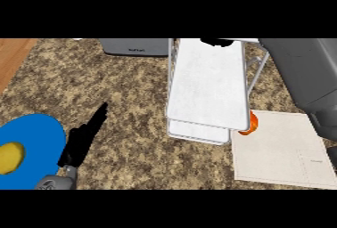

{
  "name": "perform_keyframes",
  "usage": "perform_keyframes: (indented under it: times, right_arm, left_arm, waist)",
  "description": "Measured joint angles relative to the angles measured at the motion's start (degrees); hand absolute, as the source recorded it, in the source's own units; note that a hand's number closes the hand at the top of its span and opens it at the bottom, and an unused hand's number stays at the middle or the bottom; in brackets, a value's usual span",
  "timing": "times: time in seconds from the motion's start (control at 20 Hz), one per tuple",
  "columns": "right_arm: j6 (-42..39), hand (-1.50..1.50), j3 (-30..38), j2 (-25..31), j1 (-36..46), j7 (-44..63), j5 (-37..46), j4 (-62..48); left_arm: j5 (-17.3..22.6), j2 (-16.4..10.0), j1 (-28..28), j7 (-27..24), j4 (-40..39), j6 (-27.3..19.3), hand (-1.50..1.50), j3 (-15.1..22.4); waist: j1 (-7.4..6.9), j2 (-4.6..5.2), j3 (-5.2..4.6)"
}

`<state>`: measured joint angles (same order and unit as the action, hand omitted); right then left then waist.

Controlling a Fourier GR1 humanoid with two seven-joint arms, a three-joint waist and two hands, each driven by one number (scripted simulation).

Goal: Pick the sweet potato from the placemat and place it in the tiered shelf

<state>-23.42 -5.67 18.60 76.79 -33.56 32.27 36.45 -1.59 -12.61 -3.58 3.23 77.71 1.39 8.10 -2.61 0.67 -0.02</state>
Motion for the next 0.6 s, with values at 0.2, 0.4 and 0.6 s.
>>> perform_keyframes:
  times: [0.2, 0.4, 0.6]
  right_arm:
    - [1.10, 1.50, -2.24, -1.68, 2.73, -0.44, 3.59, -3.39]
    - [-1.73, 1.50, -3.38, -3.31, 4.91, -0.51, 4.74, -6.23]
    - [-10.05, -1.50, -0.84, -3.86, 5.86, 4.01, 1.03, -11.61]
  left_arm:
    - [0.32, -0.21, 0.72, -0.13, 0.32, 0.71, 0.00, -0.46]
    - [-0.21, 0.33, 1.06, -0.09, 0.48, 0.25, 0.00, -0.19]
    - [-0.22, 0.21, 0.93, -0.25, 0.52, 0.26, 0.00, -0.40]
  waist:
    - [0.75, -0.67, 0.00]
    - [1.04, -1.35, -0.13]
    - [1.15, -2.09, -0.50]
